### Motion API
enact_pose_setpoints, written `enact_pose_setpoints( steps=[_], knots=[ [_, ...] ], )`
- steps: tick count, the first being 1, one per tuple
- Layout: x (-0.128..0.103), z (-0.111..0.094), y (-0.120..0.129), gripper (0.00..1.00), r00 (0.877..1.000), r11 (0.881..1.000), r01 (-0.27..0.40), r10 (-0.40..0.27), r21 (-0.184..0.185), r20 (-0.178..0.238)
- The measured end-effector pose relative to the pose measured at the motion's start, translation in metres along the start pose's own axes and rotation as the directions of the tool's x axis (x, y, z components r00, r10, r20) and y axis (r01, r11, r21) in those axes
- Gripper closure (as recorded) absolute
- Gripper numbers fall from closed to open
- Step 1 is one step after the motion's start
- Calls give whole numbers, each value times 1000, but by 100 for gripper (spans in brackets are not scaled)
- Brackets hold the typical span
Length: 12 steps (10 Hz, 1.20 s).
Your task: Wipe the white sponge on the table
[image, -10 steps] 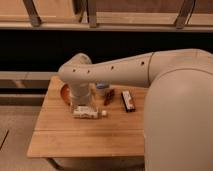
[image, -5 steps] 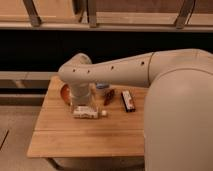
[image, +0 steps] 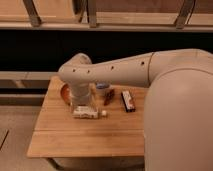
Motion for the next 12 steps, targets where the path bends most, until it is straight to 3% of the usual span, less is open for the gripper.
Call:
enact_pose_setpoints(
  steps=[8, 10, 12],
  knots=[
    [-3, -3, 0, 35, 1000, 1000, 2, -2, 4, 9],
    [-30, -33, -11, 35, 995, 999, 21, -25, 47, 97],
    [-56, -68, -22, 35, 980, 993, 49, -68, 104, 187]
  ],
)
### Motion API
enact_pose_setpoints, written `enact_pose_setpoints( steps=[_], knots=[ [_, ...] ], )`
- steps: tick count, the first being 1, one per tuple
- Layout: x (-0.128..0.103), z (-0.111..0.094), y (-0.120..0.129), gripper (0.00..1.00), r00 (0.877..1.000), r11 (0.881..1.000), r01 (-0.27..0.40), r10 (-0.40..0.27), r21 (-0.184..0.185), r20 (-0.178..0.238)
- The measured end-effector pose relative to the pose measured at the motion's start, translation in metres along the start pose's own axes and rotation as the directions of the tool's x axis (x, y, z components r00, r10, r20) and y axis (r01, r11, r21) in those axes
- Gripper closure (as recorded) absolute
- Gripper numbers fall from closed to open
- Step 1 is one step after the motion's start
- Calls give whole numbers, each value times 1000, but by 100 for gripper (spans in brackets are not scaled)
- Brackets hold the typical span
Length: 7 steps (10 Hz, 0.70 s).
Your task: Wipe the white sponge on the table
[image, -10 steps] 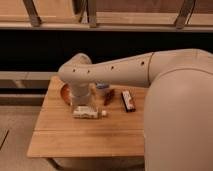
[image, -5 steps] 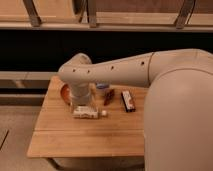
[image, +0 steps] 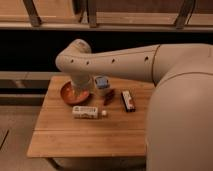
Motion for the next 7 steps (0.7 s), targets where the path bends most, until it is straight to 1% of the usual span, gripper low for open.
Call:
enact_pose_setpoints(
  steps=[2, 4, 5, 7],
  knots=[
    [-15, -6, -13, 35, 999, 1000, 19, -20, 23, 29],
    [-30, 2, -31, 35, 998, 999, 43, -44, 24, 45],
    [-36, 5, -42, 35, 998, 998, 51, -53, 32, 45],
    [-54, 9, -69, 35, 993, 994, 98, -101, 44, 58]
  ],
)
